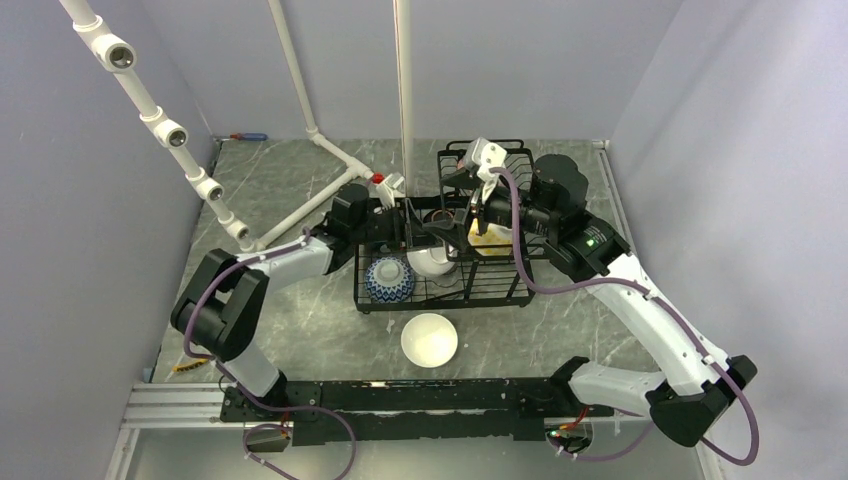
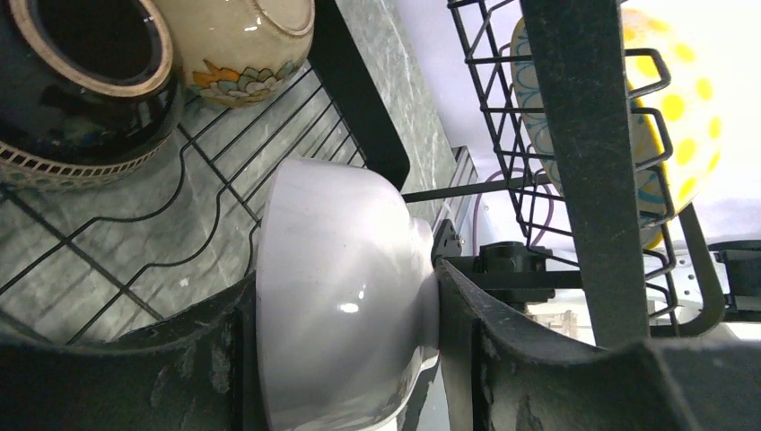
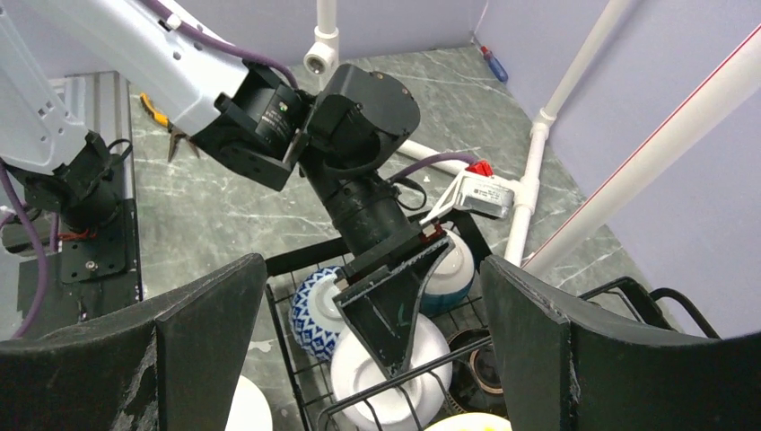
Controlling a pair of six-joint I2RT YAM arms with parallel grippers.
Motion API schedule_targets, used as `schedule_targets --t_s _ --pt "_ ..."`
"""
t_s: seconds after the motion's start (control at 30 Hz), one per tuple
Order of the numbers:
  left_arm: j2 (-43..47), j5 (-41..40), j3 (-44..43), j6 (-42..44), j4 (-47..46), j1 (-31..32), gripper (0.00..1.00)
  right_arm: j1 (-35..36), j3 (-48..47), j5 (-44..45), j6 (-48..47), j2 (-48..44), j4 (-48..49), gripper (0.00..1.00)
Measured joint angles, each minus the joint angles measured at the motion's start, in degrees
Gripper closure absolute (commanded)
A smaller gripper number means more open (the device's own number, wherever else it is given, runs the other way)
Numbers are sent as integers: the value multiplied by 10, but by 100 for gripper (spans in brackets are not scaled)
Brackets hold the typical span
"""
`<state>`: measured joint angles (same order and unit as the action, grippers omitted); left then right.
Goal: Load the bowls into the dish rack
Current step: Turn the bowl upside down on the dish rack.
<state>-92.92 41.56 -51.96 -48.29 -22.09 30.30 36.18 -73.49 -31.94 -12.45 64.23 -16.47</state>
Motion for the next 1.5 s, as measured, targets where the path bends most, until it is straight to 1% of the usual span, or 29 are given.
schedule_targets --t_s 0.13,0.3,0.5,0.67,0.77,0.83,0.93,0.97,1.0,1.03,1.27,1.5 --pt "-19 -12 -3 -3 -18 13 97 0 1 0 0 -4 0 7" --pt "-57 -29 -5 -7 -20 26 97 0 1 0 -2 -5 0 7" --pt "-83 -48 -26 -4 6 48 94 0 1 0 -4 -6 0 7" --pt "-109 -50 -50 1 12 63 89 0 1 0 -5 -7 -1 7" --pt "-112 -54 -53 11 30 67 79 -1 2 0 -6 -8 -1 7" --pt "-113 -55 -55 19 43 69 68 0 5 0 -6 -10 -1 7" --pt "-120 -58 -70 37 70 70 38 -1 8 0 -7 -13 -2 7" --pt "-122 -60 -73 42 77 70 24 -1 8 0 -7 -13 -2 8" --pt "-122 -63 -76 50 87 71 7 -1 8 0 -7 -13 -2 8" --pt "-122 -64 -79 61 94 71 5 -1 8 0 -7 -13 -2 8" --pt "-121 -85 -83 120 129 88 5 -1 9 0 -9 -14 -1 8" --pt "-105 -146 -107 192 218 101 5 -1 9 -1 -9 -14 -1 8"
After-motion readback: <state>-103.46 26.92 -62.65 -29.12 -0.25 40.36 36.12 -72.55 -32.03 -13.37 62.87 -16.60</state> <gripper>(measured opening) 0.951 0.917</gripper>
